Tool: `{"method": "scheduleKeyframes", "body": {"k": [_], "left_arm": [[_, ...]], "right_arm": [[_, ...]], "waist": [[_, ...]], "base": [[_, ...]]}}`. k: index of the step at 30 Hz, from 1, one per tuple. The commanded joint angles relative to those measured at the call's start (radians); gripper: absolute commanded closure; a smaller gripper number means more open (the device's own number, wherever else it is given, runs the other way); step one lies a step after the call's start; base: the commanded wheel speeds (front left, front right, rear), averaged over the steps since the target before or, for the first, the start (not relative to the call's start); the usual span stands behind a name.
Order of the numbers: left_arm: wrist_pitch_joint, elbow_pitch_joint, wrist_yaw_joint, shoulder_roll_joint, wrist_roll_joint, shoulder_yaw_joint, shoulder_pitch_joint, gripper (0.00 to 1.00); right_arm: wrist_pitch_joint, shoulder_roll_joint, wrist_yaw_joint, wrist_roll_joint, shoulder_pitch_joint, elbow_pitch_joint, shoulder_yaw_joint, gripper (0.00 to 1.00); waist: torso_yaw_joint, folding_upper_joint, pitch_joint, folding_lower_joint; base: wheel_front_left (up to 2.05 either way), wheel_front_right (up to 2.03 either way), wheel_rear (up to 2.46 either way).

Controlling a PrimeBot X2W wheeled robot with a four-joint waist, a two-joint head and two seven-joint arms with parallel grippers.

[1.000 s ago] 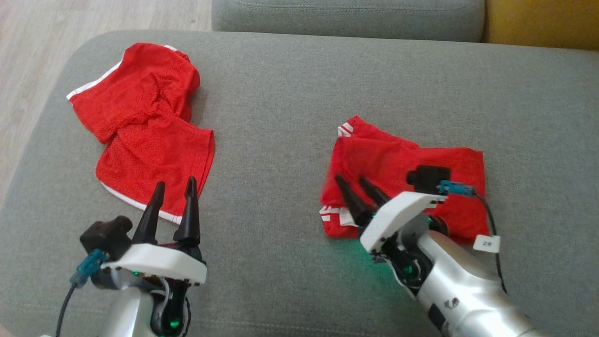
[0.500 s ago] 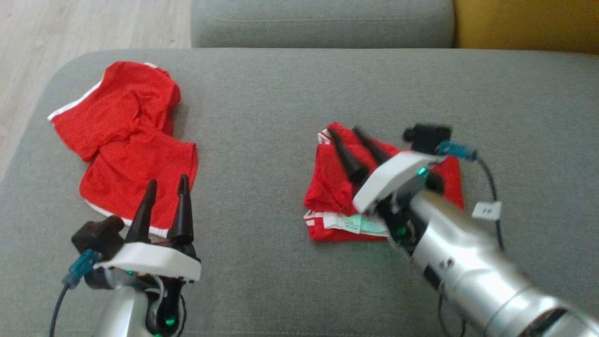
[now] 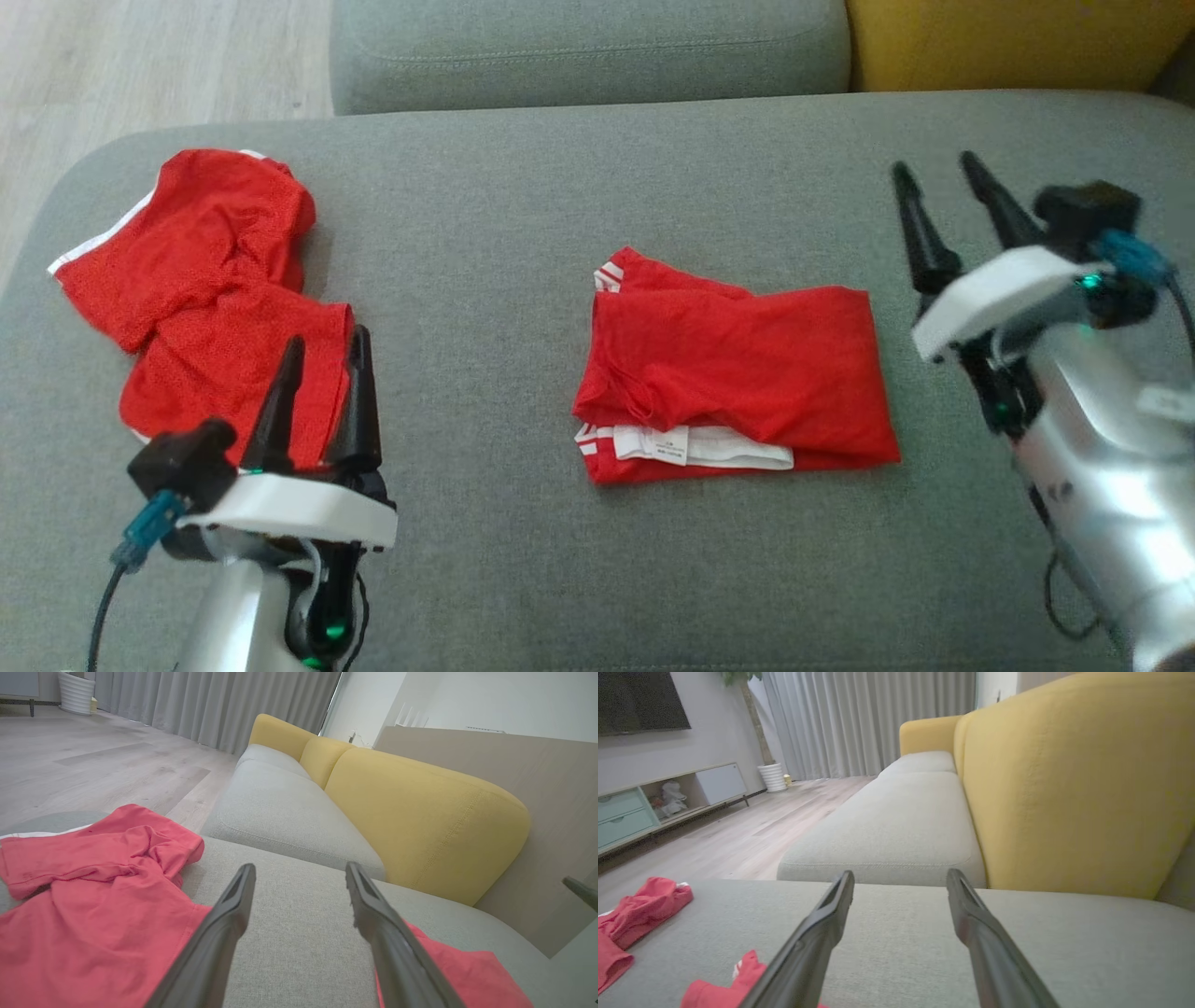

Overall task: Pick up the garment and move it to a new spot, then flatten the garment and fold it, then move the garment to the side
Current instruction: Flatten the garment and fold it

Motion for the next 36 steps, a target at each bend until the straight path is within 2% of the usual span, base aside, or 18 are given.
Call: {"method": "scheduleKeyframes", "body": {"k": [1, 6, 11, 16, 25, 26, 27, 36], "left_arm": [[-0.005, -0.041, 0.006, 0.009, 0.016, 0.035, -0.034, 0.0], [-0.005, -0.041, 0.01, 0.009, 0.074, 0.03, -0.007, 0.0], [-0.005, -0.054, 0.023, 0.009, 0.106, 0.032, 0.028, 0.0], [-0.005, -0.067, 0.032, 0.009, 0.13, 0.029, 0.056, 0.0], [-0.005, -0.08, 0.038, 0.009, 0.123, 0.018, 0.059, 0.0], [-0.005, -0.08, 0.038, 0.009, 0.121, 0.015, 0.056, 0.0], [-0.005, -0.08, 0.038, 0.009, 0.119, 0.012, 0.051, 0.0], [-0.005, -0.074, 0.033, 0.009, 0.1, -0.015, 0.013, 0.0]], "right_arm": [[-0.013, 0.008, 0.002, -0.063, 0.068, -0.069, -0.055, 0.0], [-0.013, 0.066, 0.002, -0.298, 0.274, -0.267, -0.298, 0.0], [-0.013, 0.156, 0.002, -0.466, 0.432, -0.404, -0.435, 0.0], [-0.013, 0.197, 0.002, -0.536, 0.508, -0.464, -0.477, 0.0], [-0.013, 0.214, 0.002, -0.567, 0.519, -0.479, -0.485, 0.0], [-0.013, 0.214, 0.002, -0.566, 0.516, -0.479, -0.478, 0.54], [-0.013, 0.215, 0.002, -0.567, 0.512, -0.479, -0.467, 1.0], [0.018, 0.218, 0.002, -0.543, 0.432, -0.413, -0.25, 1.0]], "waist": [[-0.003, 0.0, -0.001, 0.0], [-0.01, 0.0, -0.005, 0.0], [-0.011, 0.0, -0.013, 0.0], [-0.013, 0.0, -0.022, 0.0], [-0.003, 0.0, -0.015, 0.0], [0.001, 0.0, -0.011, 0.0], [0.005, 0.0, -0.006, 0.0], [0.071, 0.0, 0.06, 0.0]], "base": [[0.0, 0.0, 0.0], [0.0, 0.0, 0.0], [0.0, 0.0, 0.0], [0.0, 0.0, 0.0], [0.0, 0.0, 0.0], [0.0, 0.0, 0.0], [0.0, 0.0, 0.0], [0.0, 0.0, 0.0]]}}
